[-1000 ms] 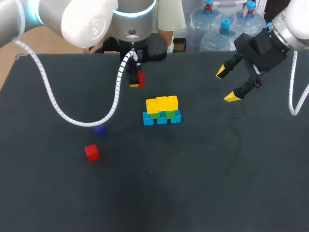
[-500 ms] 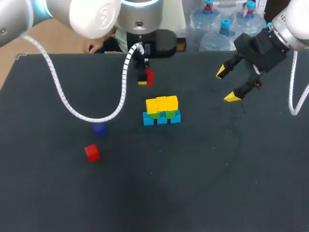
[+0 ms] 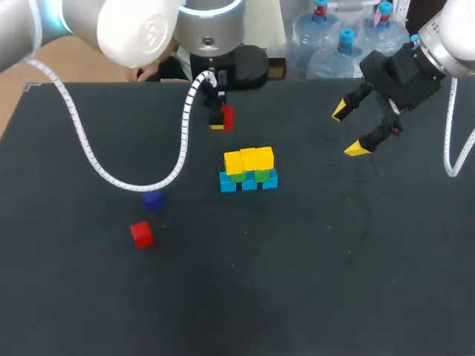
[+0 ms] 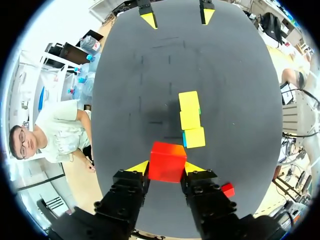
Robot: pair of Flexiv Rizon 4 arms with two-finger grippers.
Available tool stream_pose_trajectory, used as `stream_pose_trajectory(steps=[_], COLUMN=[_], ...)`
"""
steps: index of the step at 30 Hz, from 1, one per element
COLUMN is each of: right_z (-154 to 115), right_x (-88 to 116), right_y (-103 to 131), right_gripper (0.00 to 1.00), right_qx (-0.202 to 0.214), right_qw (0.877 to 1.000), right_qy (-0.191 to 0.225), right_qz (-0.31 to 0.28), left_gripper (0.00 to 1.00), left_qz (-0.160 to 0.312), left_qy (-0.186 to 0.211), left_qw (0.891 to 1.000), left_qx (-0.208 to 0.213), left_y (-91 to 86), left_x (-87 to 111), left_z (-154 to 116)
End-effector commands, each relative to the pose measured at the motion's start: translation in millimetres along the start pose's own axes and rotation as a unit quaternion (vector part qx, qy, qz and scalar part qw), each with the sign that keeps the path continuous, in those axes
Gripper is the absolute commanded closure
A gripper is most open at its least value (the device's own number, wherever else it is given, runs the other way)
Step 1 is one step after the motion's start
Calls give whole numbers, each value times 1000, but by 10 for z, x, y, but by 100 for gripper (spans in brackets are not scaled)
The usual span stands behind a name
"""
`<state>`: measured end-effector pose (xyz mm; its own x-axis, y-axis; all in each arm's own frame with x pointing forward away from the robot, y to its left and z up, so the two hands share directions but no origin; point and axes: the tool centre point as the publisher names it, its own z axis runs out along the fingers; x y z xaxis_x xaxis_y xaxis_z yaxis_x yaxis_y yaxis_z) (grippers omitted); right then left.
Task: Place the blue cubes, place green cubes on the blue cubes, place the yellow cubes on the green cubes, then place the red cubes on the yellow cubes, and place purple cube on the red cubes.
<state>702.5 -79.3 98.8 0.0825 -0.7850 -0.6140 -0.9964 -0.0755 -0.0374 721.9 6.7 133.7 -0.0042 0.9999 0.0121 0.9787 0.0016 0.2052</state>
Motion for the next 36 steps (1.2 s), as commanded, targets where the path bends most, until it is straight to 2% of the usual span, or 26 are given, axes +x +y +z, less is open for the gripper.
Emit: stream_pose_trajectory(steps=[1, 7, 10, 16, 22, 25, 29, 36], right_z=[1, 1, 1, 1, 1, 1, 1, 1], right_x=[1, 1, 1, 1, 1, 1, 1, 1], right_y=[1, 1, 1, 1, 1, 1, 1, 1], right_gripper=[0, 0, 0, 0, 0, 0, 0, 0], right_qx=[0, 0, 0, 0, 0, 0, 0, 0], right_qw=[1000, 1000, 1000, 1000, 1000, 1000, 1000, 1000], right_qy=[-1, -1, -1, -1, -1, -1, -1, -1], right_qz=[0, 0, 0, 0, 0, 0, 0, 0], left_gripper=[100, 100, 100, 100, 100, 100, 100, 100], left_qz=[0, 0, 15, 9, 12, 17, 20, 6], left_qy=[-1, -1, -4, -25, -21, 4, 17, 7], left_qw=[1000, 1000, 1000, 999, 999, 1000, 999, 999], left_qx=[-1, -1, 6, 42, 30, 26, 31, 42], left_y=[-6, -6, -19, -146, -270, -363, -477, -554], left_x=[10, 10, -111, -244, -326, -424, -512, -503], left_z=[1, 1, -12, 20, -92, -92, -42, 18])
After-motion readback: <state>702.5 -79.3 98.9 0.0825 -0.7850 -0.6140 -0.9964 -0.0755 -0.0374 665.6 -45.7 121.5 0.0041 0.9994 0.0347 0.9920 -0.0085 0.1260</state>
